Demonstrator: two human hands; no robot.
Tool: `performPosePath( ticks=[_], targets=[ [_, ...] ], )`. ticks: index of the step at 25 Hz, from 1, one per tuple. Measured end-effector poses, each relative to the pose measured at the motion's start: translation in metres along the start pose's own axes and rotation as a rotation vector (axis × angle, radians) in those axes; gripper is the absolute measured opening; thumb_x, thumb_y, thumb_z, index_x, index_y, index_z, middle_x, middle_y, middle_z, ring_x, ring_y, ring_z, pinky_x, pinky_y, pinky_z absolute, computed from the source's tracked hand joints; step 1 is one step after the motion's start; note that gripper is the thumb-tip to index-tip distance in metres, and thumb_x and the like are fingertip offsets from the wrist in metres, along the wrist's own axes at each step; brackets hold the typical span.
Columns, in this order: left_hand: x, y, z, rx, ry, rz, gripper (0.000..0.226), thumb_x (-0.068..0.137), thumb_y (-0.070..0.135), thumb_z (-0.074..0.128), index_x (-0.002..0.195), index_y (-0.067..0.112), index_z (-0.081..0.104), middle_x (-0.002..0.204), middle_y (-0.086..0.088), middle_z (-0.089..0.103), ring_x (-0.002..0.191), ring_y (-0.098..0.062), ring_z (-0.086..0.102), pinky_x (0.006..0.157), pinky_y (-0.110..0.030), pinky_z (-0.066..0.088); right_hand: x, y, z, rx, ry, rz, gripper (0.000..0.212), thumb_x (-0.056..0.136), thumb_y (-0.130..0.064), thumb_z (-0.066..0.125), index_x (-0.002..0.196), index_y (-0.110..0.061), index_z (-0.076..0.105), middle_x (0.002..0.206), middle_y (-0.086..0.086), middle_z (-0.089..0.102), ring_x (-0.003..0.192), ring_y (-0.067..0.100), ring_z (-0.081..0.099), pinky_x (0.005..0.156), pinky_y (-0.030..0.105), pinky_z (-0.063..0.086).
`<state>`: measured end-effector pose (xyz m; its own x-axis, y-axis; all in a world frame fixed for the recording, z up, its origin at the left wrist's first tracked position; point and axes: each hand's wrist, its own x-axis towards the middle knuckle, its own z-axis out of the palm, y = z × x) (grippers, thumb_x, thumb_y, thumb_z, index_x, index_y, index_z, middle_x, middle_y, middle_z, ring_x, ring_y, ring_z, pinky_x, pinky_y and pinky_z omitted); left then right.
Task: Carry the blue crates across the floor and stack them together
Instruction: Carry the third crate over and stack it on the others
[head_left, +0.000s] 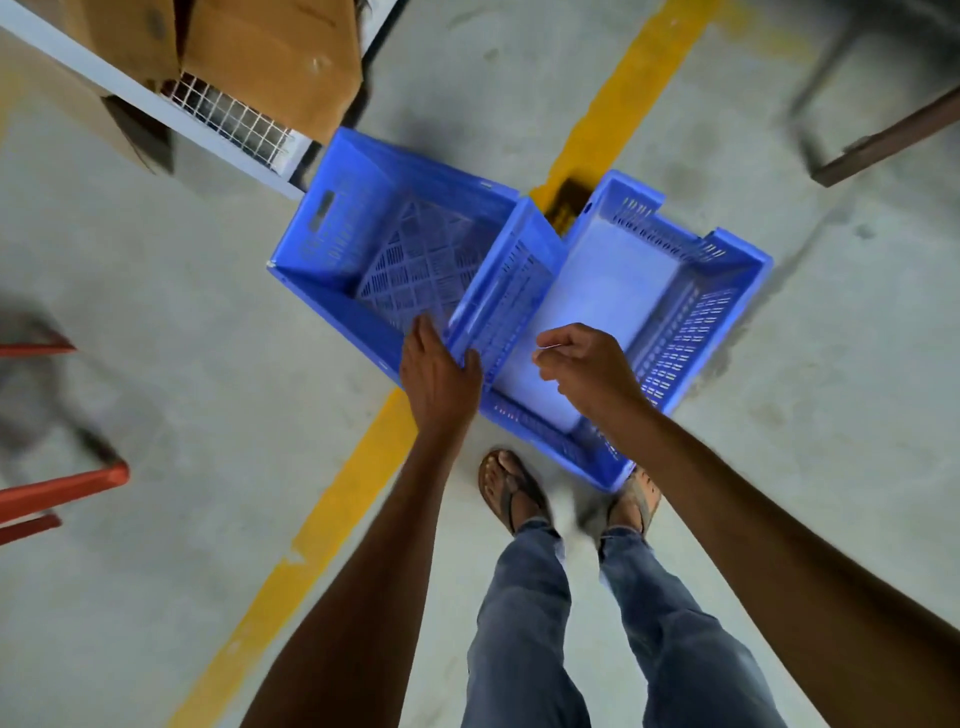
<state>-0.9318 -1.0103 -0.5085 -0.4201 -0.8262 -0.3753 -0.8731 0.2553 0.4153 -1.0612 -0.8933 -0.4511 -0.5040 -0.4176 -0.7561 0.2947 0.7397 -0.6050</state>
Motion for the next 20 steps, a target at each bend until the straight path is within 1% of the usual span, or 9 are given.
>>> performPosePath(
  ticks=[3, 6, 8, 10, 12, 14, 16, 18, 20],
  targets=[
    [0.037, -0.015, 0.025, -0.002, -0.127, -0.04, 0.044, 0.096, 0.034, 0.06, 0.131, 0.01, 0.053, 0.128, -0.014, 0.063, 0.119, -0.035, 0.058, 0.091, -0.04, 0.045, 0.014, 0.003, 0.016, 0.063, -0.027, 0.008, 0.02, 0.075, -0.027, 0.064, 0.095, -0.029, 0.067, 0.102, 0.004, 0.076, 0.099, 0.027, 0.07, 0.09, 0.045, 0.053],
    [0.056, -0.018, 0.028, 0.06, -0.164, -0.014, 0.027, 0.1, 0.03, 0.056, 0.115, 0.008, 0.054, 0.11, -0.019, 0.068, 0.105, -0.041, 0.062, 0.075, -0.042, 0.044, 0.017, -0.001, 0.025, 0.13, -0.083, 0.032, 0.026, 0.081, -0.015, 0.062, 0.105, -0.024, 0.069, 0.106, 0.004, 0.075, 0.104, 0.025, 0.069, 0.092, 0.042, 0.052],
    [0.06, -0.013, 0.011, 0.098, -0.153, 0.007, 0.022, 0.101, 0.028, 0.053, 0.109, 0.008, 0.054, 0.107, -0.018, 0.069, 0.105, -0.042, 0.061, 0.075, -0.043, 0.044, 0.011, -0.009, 0.022, 0.144, -0.098, 0.037, 0.035, 0.087, -0.003, 0.057, 0.119, -0.014, 0.068, 0.115, 0.006, 0.072, 0.111, 0.025, 0.066, 0.097, 0.042, 0.05],
    [0.059, -0.002, -0.02, 0.072, -0.063, -0.005, 0.018, 0.102, 0.029, 0.049, 0.105, 0.012, 0.054, 0.109, -0.011, 0.072, 0.107, -0.04, 0.062, 0.075, -0.041, 0.043, -0.002, -0.026, 0.015, 0.189, -0.087, 0.027, 0.045, 0.088, 0.008, 0.049, 0.128, -0.006, 0.063, 0.123, 0.009, 0.068, 0.117, 0.027, 0.064, 0.095, 0.038, 0.051],
    [0.052, 0.014, -0.058, 0.035, 0.057, -0.05, 0.021, 0.102, 0.032, 0.045, 0.103, 0.015, 0.056, 0.109, -0.007, 0.073, 0.105, -0.038, 0.063, 0.071, -0.037, 0.038, -0.02, -0.051, 0.007, 0.315, -0.087, 0.04, 0.056, 0.086, 0.017, 0.041, 0.136, -0.003, 0.055, 0.133, 0.012, 0.062, 0.121, 0.031, 0.06, 0.078, 0.026, 0.053],
    [0.033, 0.035, -0.1, -0.004, 0.12, -0.081, 0.026, 0.103, 0.035, 0.042, 0.104, 0.015, 0.06, 0.107, -0.008, 0.073, 0.101, -0.037, 0.063, 0.07, -0.035, 0.036, -0.045, -0.083, 0.001, 0.456, -0.104, 0.009, 0.064, 0.084, 0.023, 0.036, 0.142, -0.001, 0.049, 0.141, 0.013, 0.056, 0.128, 0.029, 0.057, 0.07, 0.022, 0.052],
    [0.002, 0.062, -0.13, -0.029, 0.137, -0.085, 0.028, 0.105, 0.035, 0.042, 0.107, 0.017, 0.062, 0.106, -0.007, 0.072, 0.099, -0.036, 0.064, 0.072, -0.037, 0.04, -0.072, -0.115, -0.003, 0.54, -0.126, -0.058, 0.073, 0.079, 0.027, 0.034, 0.144, -0.003, 0.046, 0.144, 0.011, 0.054, 0.13, 0.022, 0.055, 0.077, 0.027, 0.057],
    [-0.037, 0.092, -0.15, -0.045, 0.121, -0.05, 0.024, 0.104, 0.032, 0.044, 0.108, 0.019, 0.063, 0.105, -0.004, 0.073, 0.099, -0.035, 0.065, 0.072, -0.035, 0.041, -0.103, -0.141, -0.01, 0.562, -0.157, -0.101, 0.08, 0.073, 0.028, 0.034, 0.145, -0.004, 0.046, 0.144, 0.007, 0.054, 0.13, 0.018, 0.054, 0.076, 0.017, 0.055],
    [-0.074, 0.12, -0.16, -0.052, 0.088, 0.01, 0.016, 0.1, 0.025, 0.05, 0.107, 0.018, 0.062, 0.102, -0.007, 0.072, 0.097, -0.034, 0.065, 0.07, -0.033, 0.038, -0.133, -0.161, -0.016, 0.551, -0.155, -0.095, 0.074, 0.076, 0.025, 0.036, 0.142, -0.006, 0.05, 0.14, 0.006, 0.057, 0.129, 0.016, 0.054, 0.075, 0.013, 0.05]
  ],
)
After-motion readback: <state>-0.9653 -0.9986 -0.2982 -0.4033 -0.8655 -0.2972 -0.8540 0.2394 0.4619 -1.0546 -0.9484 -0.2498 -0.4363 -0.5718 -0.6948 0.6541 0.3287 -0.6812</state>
